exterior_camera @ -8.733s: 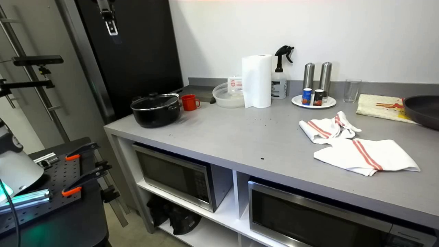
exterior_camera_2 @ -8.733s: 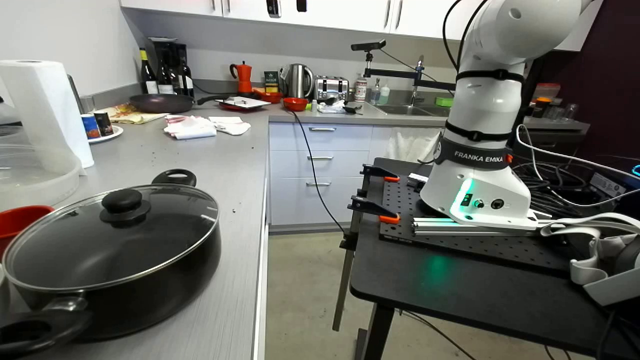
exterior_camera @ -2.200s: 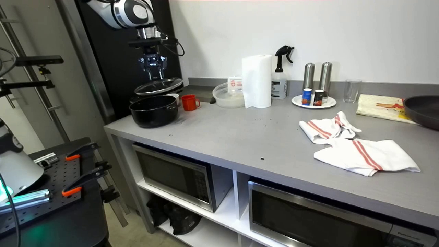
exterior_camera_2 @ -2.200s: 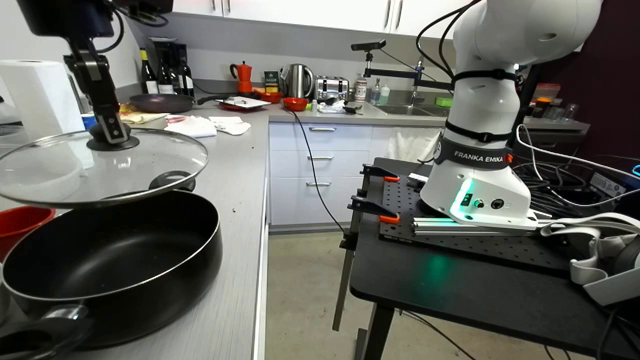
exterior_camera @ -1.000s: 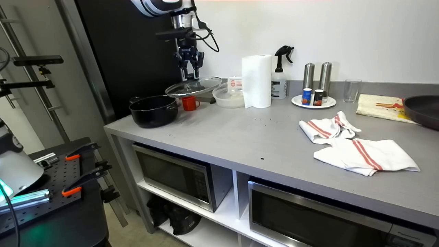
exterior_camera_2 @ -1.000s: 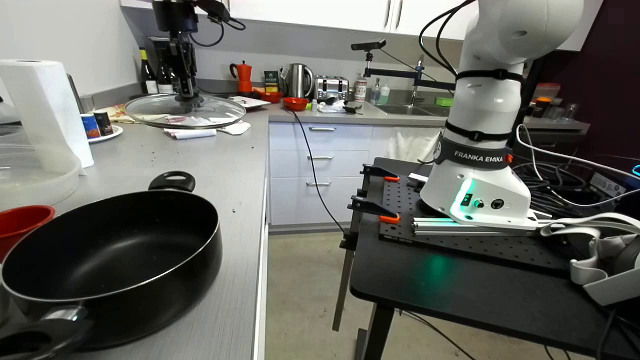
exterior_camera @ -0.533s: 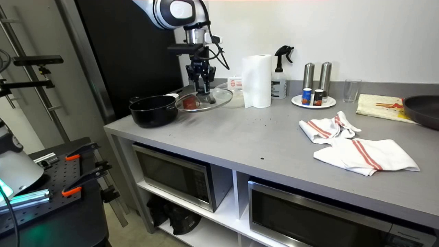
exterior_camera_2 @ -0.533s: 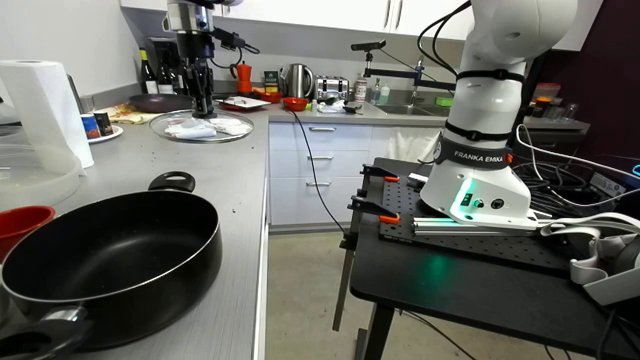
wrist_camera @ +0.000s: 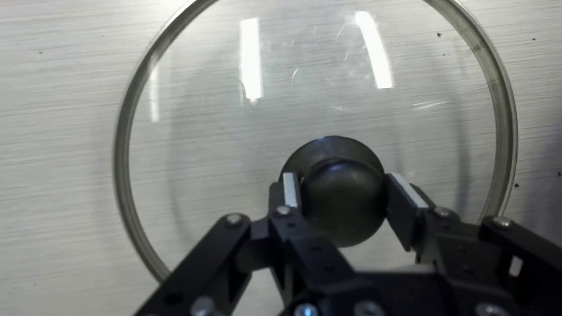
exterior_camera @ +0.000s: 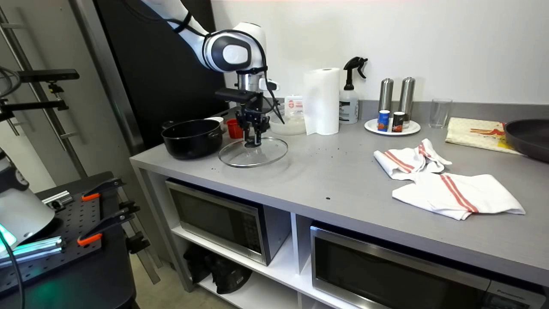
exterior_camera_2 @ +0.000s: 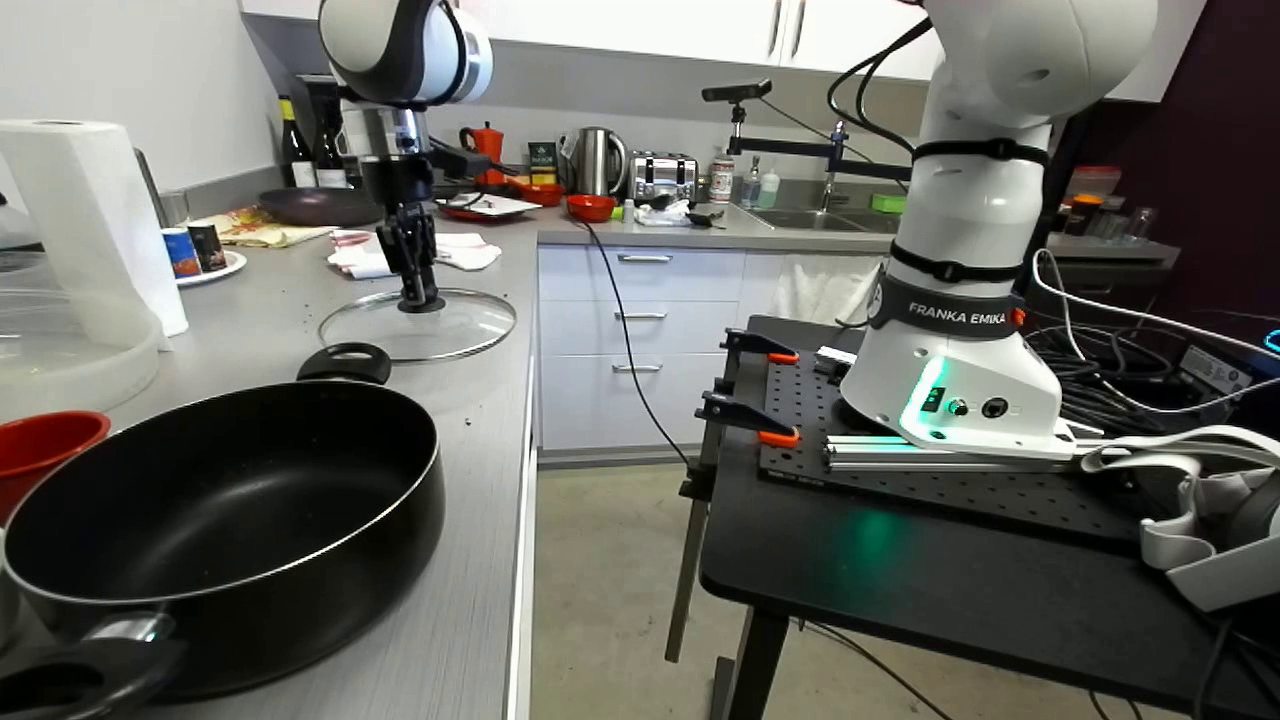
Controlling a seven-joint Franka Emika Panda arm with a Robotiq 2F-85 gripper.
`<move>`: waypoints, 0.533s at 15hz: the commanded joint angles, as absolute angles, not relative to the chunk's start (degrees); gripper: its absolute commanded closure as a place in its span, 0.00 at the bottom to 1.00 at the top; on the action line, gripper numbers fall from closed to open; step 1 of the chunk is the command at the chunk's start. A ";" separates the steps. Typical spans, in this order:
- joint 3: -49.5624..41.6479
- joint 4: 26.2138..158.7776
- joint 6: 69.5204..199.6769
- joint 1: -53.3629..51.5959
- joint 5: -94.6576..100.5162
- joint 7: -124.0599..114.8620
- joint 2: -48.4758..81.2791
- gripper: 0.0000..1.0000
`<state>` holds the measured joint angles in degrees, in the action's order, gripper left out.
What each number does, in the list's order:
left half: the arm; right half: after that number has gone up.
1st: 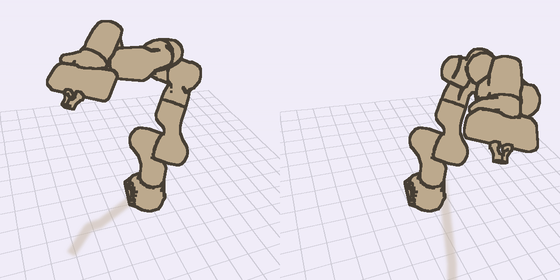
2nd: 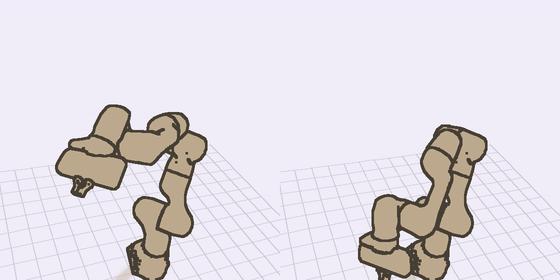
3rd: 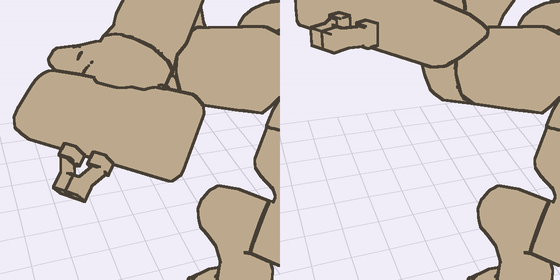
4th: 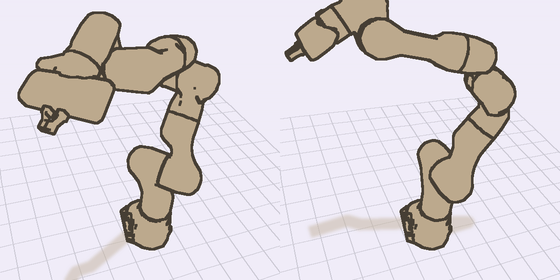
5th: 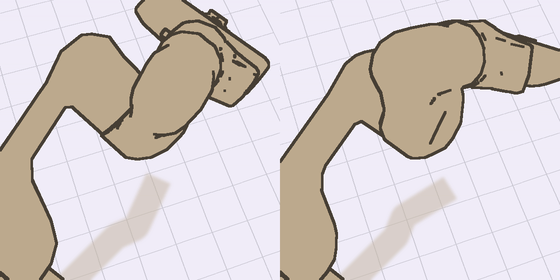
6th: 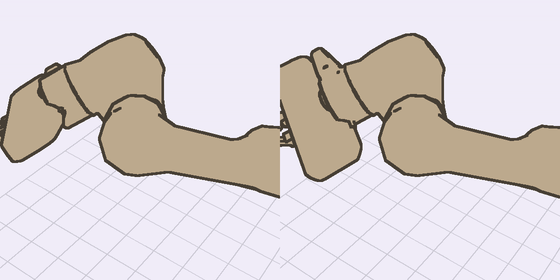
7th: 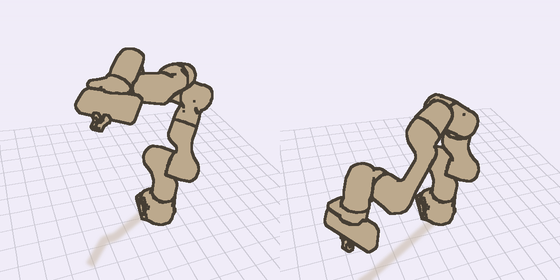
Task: Remove the glass lid from the pot.
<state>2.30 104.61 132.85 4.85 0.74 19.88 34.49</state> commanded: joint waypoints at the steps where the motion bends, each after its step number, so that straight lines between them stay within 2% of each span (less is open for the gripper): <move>1: 2.25 102.07 133.07 3.92 1.61 17.87 37.50 0.75; 8: 1.66 101.59 139.39 2.54 3.18 15.46 42.16 0.75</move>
<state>2.26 103.00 137.00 3.63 1.69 17.83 40.73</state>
